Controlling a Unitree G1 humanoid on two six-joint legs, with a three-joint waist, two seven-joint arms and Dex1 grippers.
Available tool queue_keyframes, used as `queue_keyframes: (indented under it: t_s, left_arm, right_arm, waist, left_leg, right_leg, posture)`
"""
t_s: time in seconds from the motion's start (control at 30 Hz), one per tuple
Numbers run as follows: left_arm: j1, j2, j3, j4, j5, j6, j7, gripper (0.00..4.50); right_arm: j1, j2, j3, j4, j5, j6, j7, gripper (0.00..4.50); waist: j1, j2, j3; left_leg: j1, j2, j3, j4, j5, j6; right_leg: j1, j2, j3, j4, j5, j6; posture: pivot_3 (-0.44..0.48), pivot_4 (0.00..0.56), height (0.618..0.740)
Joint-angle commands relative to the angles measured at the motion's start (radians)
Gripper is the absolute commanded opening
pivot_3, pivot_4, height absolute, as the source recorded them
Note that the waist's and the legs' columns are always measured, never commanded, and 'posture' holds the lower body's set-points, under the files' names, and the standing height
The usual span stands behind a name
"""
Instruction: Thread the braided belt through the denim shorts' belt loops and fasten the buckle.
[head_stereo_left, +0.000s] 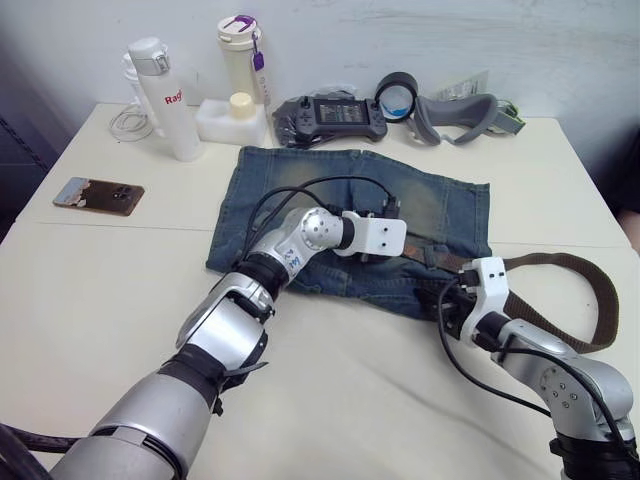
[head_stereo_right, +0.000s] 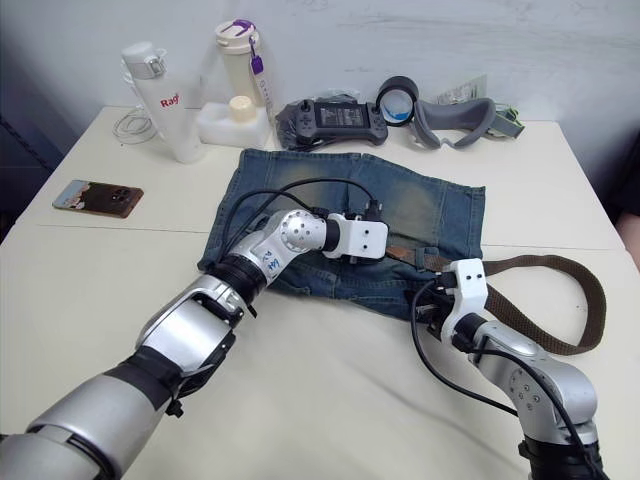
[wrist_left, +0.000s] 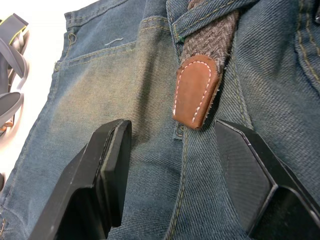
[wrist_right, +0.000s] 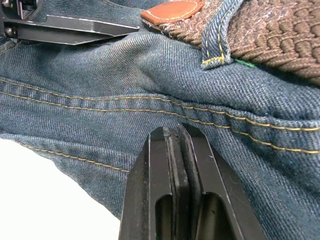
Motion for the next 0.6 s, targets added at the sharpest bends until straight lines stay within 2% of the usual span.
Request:
queue_keyframes:
  t_s: [0.03,0.13,0.2,0.23,0.27,0.37,0.47,0.6]
  left_arm:
    - [-0.009,-0.02,-0.019,0.023,0.026,-0.021,0.018,2.94]
    - [-0.002,-0.019,0.002,0.017,0.0,-0.026,-0.008,2.16]
    - [-0.006,-0.005,0.016,0.003,-0.014,-0.023,-0.031,1.4]
    - [-0.01,0.004,0.024,-0.008,-0.022,-0.018,-0.046,1.27]
    - [-0.016,0.015,0.033,-0.024,-0.031,-0.01,-0.063,0.78]
    - [-0.036,0.072,0.061,-0.157,-0.06,0.055,-0.147,0.06]
    - [-0.016,0.141,0.093,-0.392,-0.09,0.182,-0.272,0.01]
    - [0.033,0.209,0.103,-0.571,-0.084,0.297,-0.375,0.01]
  right_arm:
    - [0.023,0.006,-0.016,-0.001,-0.02,0.029,-0.026,0.0]
    - [0.024,0.008,-0.019,-0.004,-0.02,0.032,-0.029,0.0]
    - [0.024,0.009,-0.019,-0.001,-0.023,0.034,-0.029,0.0]
    - [0.023,0.01,-0.018,0.002,-0.024,0.034,-0.028,0.0]
    - [0.023,0.01,-0.017,0.005,-0.026,0.033,-0.028,0.0]
    - [0.006,0.017,-0.007,0.026,-0.033,0.034,-0.031,0.0]
    - [-0.024,0.022,0.016,0.052,-0.042,0.038,-0.024,0.0]
    - [-0.05,0.02,0.033,0.076,-0.051,0.038,-0.009,0.0]
  waist:
    - [0.0,0.0,0.0]
    - [0.0,0.0,0.0]
    - [0.0,0.0,0.0]
    - [0.0,0.0,0.0]
    - [0.0,0.0,0.0]
    - [-0.003,0.0,0.0]
    - [-0.003,0.0,0.0]
    - [-0.005,-0.001,0.0]
  left_leg:
    - [0.0,0.0,0.0,0.0,0.0,0.0]
    - [0.0,0.0,0.0,0.0,0.0,0.0]
    - [0.0,0.0,0.0,0.0,0.0,0.0]
    - [0.0,0.0,0.0,0.0,0.0,0.0]
    - [0.0,0.0,0.0,0.0,0.0,0.0]
    - [0.0,0.0,0.0,0.0,0.0,0.0]
    - [0.0,0.0,0.0,0.0,0.0,0.0]
    - [-0.001,0.0,0.001,0.0,0.0,0.0]
  right_leg:
    - [0.0,0.0,0.0,0.0,0.0,0.0]
    - [0.0,-0.001,-0.001,0.0,0.0,0.0]
    - [0.0,-0.001,-0.001,0.0,0.0,0.0]
    - [0.0,-0.001,-0.001,0.0,0.0,0.0]
    - [0.0,-0.001,-0.001,0.0,0.0,0.0]
    - [0.0,0.0,0.0,0.0,0.0,0.0]
    - [-0.001,0.0,0.0,0.0,0.0,0.0]
    - [-0.002,0.0,0.0,0.0,0.0,0.0]
  posture:
    - [0.0,0.15,0.731]
    - [0.0,0.15,0.731]
    - [0.0,0.15,0.731]
    - [0.0,0.15,0.731]
    - [0.0,0.15,0.731]
    - [0.0,0.15,0.731]
    - [0.0,0.15,0.731]
    - [0.0,0.15,0.731]
